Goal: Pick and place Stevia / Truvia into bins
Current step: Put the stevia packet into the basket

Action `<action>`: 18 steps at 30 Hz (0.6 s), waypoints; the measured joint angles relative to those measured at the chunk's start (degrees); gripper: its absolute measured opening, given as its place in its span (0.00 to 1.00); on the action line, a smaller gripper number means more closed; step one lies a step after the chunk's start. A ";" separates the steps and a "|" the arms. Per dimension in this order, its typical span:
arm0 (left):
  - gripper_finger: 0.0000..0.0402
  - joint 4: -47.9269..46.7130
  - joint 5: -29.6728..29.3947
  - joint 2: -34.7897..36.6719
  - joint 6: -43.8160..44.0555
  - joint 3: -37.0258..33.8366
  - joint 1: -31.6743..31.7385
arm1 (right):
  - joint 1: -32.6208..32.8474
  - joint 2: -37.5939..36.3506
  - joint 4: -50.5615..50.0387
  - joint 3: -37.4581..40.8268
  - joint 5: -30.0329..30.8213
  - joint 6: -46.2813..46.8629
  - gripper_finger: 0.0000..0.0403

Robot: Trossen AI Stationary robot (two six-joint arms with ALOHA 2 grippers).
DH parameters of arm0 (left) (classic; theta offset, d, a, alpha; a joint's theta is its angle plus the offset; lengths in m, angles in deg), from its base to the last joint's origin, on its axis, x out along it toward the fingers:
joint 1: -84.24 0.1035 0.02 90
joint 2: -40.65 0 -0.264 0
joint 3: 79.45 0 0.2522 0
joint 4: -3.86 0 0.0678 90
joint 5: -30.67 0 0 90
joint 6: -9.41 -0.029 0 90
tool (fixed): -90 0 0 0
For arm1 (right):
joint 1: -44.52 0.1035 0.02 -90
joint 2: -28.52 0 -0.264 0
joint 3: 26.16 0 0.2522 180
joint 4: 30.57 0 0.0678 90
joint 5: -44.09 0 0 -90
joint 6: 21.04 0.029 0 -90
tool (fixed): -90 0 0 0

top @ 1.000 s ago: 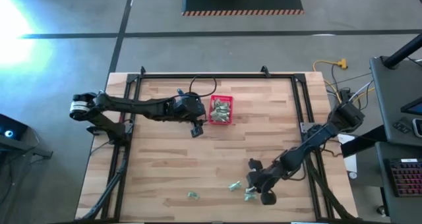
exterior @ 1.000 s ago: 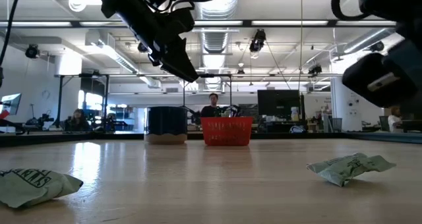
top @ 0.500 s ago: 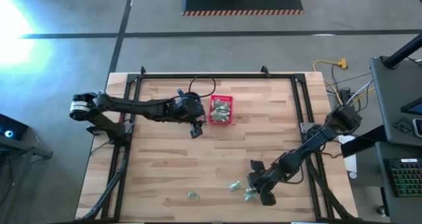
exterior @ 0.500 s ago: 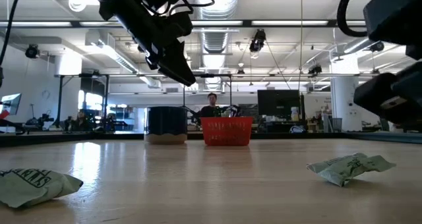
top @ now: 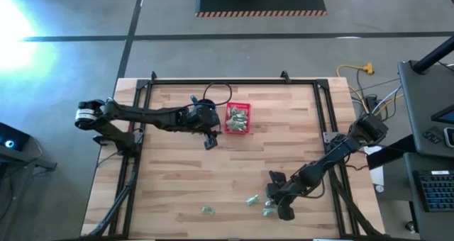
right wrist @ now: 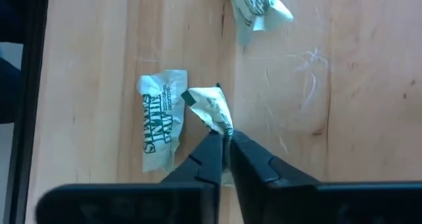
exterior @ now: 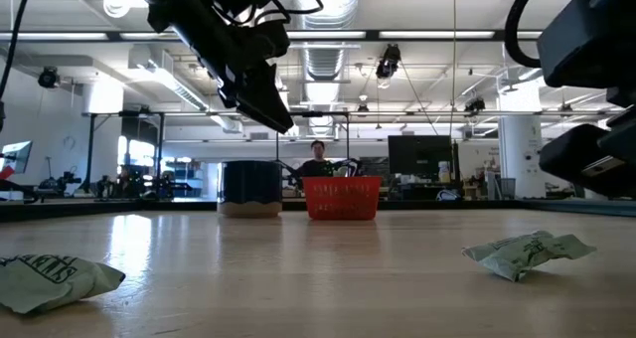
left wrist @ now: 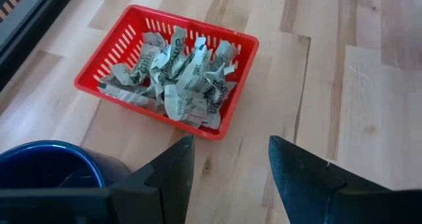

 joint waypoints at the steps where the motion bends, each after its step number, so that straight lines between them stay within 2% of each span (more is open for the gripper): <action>1: 0.44 0.02 0.00 0.00 0.01 0.00 -0.01 | 0.00 -0.08 -0.10 -0.05 -0.02 -0.05 0.05; 7: 0.44 -0.06 1.01 0.00 0.04 0.14 -0.02 | 0.03 -2.42 -1.63 -1.03 3.63 -0.34 0.03; 18: 0.44 0.87 1.51 2.08 0.02 0.72 -0.02 | -2.70 -12.13 -10.42 -2.04 21.27 -2.36 0.03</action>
